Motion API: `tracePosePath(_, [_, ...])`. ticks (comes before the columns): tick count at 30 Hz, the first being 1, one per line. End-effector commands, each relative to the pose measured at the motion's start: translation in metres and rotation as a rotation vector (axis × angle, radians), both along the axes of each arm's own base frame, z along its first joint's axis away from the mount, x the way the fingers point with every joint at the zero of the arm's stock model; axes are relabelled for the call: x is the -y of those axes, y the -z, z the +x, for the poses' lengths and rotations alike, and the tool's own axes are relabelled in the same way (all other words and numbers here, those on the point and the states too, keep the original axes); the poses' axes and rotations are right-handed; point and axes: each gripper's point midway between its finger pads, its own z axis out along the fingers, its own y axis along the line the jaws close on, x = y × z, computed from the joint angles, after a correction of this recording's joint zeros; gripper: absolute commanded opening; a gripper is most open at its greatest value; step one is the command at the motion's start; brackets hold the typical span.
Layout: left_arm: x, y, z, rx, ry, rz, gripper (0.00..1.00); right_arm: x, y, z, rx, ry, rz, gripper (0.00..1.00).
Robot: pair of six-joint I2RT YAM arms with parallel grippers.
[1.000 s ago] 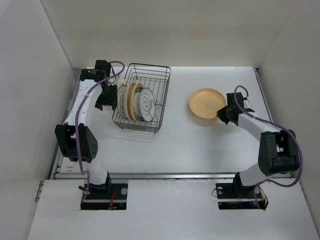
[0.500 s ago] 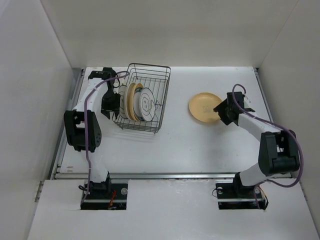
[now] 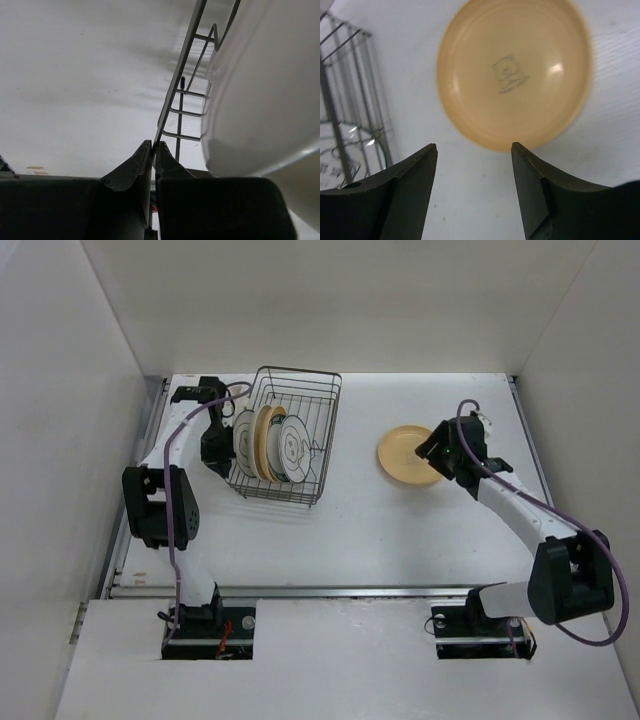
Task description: Unload the plates from the dish rack
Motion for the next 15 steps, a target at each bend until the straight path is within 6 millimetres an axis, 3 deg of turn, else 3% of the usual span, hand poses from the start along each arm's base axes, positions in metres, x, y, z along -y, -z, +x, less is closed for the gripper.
tracePosePath(1, [0.006,0.026,-0.017,-0.057,-0.104,-0.048,0.00,-0.055,-0.061,0.015,0.188,-0.228,-0.025,0.67])
tracePosePath(3, [0.007,0.021,-0.021,-0.036,-0.131,-0.052,0.00,-0.096,-0.076,0.016,0.227,-0.344,-0.031,0.67])
tracePosePath(5, [0.007,0.016,-0.027,-0.010,-0.144,-0.057,0.00,-0.118,-0.085,0.016,0.250,-0.408,-0.051,0.67])
tracePosePath(6, [0.007,0.015,-0.028,0.004,-0.144,-0.058,0.00,-0.141,-0.100,0.012,0.283,-0.467,-0.040,0.67])
tracePosePath(9, [0.010,0.014,-0.030,0.014,-0.154,-0.072,0.00,-0.175,-0.102,0.012,0.296,-0.558,-0.067,0.67])
tracePosePath(10, [0.010,0.013,-0.030,0.014,-0.154,-0.072,0.00,-0.198,-0.104,0.010,0.297,-0.607,-0.070,0.67])
tracePosePath(13, [0.010,0.017,-0.030,0.013,-0.154,-0.072,0.00,-0.239,-0.114,-0.001,0.318,-0.696,-0.091,0.67])
tracePosePath(15, [0.014,0.023,-0.039,-0.011,-0.161,-0.096,0.00,-0.258,-0.107,-0.003,0.308,-0.736,-0.128,0.67])
